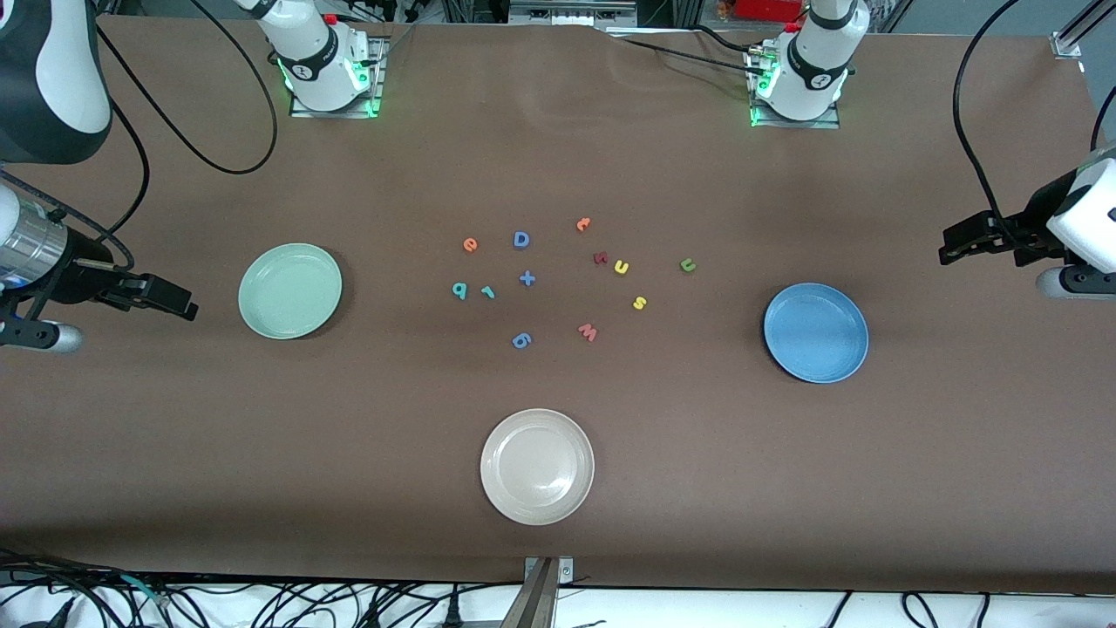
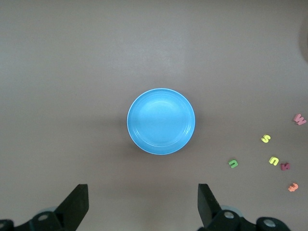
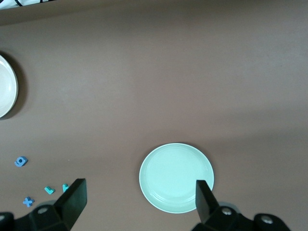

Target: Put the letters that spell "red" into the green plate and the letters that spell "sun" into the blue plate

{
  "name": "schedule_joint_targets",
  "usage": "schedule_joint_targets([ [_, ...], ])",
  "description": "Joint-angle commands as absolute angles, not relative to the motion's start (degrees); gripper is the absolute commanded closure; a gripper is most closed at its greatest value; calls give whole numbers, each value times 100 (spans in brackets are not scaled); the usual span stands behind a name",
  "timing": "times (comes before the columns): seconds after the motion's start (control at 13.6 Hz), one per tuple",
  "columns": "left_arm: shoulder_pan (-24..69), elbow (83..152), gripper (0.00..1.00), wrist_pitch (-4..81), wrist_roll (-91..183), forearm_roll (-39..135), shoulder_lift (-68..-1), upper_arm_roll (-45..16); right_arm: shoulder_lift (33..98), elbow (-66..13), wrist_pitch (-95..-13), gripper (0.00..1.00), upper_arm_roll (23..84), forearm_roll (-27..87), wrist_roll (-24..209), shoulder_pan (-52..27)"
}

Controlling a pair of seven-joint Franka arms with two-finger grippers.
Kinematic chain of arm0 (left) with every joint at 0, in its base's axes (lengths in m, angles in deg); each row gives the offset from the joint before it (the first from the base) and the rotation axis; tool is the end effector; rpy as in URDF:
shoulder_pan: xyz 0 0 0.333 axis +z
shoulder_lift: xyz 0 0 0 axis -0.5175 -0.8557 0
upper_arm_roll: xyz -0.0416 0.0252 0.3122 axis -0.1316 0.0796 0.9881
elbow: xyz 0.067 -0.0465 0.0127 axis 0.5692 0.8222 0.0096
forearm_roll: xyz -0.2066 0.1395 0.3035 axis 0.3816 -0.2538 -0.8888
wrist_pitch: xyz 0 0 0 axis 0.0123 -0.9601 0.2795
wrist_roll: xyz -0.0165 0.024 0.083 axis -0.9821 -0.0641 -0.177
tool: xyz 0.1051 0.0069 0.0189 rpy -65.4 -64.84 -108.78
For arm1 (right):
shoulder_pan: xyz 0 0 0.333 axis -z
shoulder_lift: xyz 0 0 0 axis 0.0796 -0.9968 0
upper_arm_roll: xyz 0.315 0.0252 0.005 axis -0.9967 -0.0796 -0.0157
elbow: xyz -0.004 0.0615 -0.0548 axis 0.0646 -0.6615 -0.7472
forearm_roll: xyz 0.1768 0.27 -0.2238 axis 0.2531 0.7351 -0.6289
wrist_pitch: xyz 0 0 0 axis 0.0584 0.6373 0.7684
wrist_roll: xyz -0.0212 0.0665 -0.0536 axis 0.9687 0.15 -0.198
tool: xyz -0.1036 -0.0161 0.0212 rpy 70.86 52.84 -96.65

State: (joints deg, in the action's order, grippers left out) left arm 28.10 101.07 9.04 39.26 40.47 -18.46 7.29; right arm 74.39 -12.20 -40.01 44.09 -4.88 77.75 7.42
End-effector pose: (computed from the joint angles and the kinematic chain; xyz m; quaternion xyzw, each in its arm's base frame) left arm 0.5996 0.0004 0.5844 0.9991 0.0023 -0.0417 0.0098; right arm 0.6436 0.0141 0.5331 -0.9966 0.0754 -0.0143 0.0315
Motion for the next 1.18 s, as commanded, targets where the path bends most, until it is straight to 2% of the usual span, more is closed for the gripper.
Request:
schedule_joint_targets([
  [0.0, 2818, 10106, 0, 941, 3848, 4114, -1843, 735, 7565, -1285, -3888, 0, 4396, -456, 7668, 747],
  [0.44, 2818, 10106, 0, 941, 3848, 4114, -1843, 735, 7504, -1294, -3721, 0, 4326, -430, 6967, 554],
  [0.74, 2713, 10106, 0, 950, 3900, 4167, -2000, 691, 7389, -1442, -3861, 1, 4326, -439, 5755, -34],
  [1.11, 1976, 10123, 0, 1046, 4058, 4211, -2536, 498, 7442, -2872, -5378, 1, 4116, -448, 4058, -808],
])
